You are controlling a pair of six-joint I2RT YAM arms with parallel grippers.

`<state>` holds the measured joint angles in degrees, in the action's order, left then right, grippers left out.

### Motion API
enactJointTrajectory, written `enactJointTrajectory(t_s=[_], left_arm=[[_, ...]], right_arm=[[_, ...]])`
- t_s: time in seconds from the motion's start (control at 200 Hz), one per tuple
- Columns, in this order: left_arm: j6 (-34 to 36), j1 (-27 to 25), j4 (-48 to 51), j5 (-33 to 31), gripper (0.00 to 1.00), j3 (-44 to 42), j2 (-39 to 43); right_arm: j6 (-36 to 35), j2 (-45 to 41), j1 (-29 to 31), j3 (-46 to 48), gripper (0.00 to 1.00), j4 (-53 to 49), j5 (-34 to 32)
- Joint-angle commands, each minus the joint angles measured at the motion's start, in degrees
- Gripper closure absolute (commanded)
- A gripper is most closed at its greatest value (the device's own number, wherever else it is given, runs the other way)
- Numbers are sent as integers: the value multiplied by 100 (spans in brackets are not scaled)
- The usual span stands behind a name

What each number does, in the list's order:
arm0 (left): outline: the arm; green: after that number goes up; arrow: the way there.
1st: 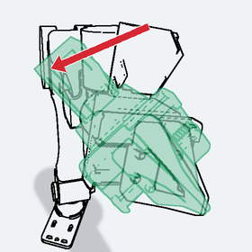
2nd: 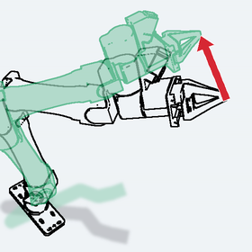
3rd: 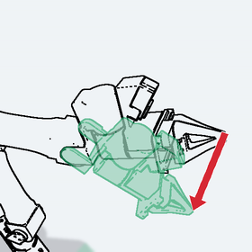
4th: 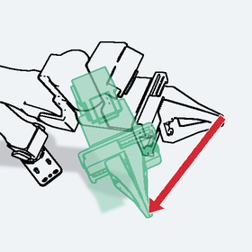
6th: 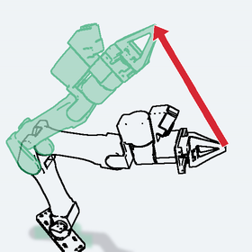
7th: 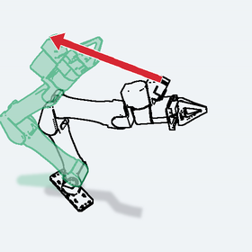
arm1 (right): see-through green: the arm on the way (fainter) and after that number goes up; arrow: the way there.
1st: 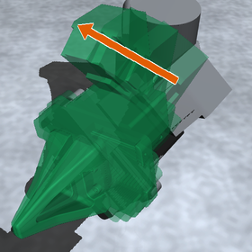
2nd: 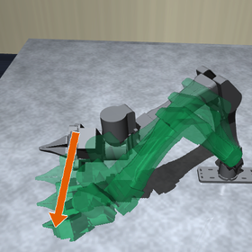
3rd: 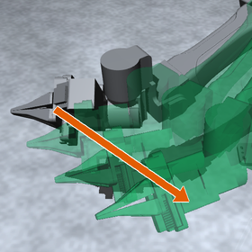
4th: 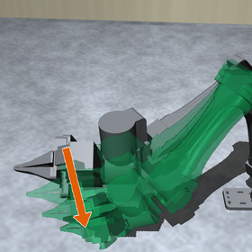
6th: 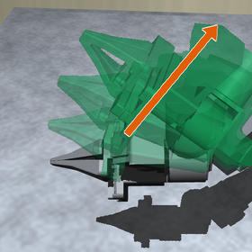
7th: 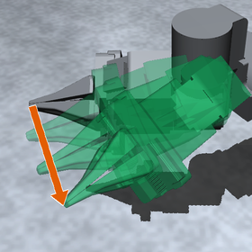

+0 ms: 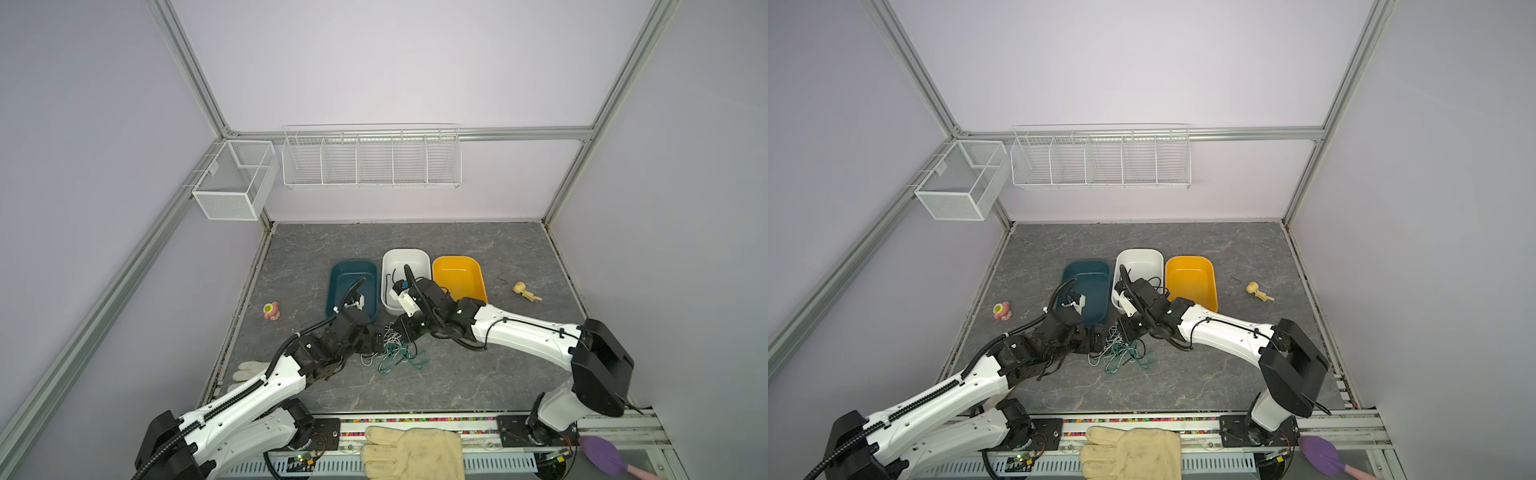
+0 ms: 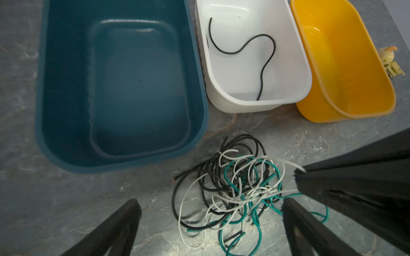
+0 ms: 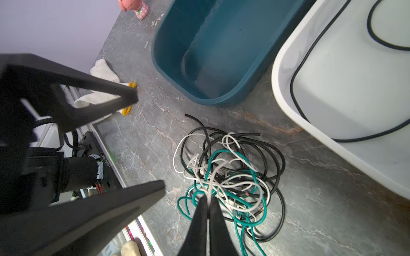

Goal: Untangle the cables

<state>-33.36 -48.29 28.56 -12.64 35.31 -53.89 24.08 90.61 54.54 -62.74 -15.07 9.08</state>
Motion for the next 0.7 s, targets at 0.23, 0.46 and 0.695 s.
enactJointTrajectory(t_s=[0.23,0.46,0.695], left_arm=[[-918,-26,-850,481,0,-860,535],[-1115,-22,-1182,622,0,-1215,537],[-1138,-23,-1336,645,0,-1465,545]], right_arm=[[-267,-683,135,10,93,67,41],[-345,-966,282,-145,93,-113,13],[-429,-1270,436,-321,93,-349,-149]])
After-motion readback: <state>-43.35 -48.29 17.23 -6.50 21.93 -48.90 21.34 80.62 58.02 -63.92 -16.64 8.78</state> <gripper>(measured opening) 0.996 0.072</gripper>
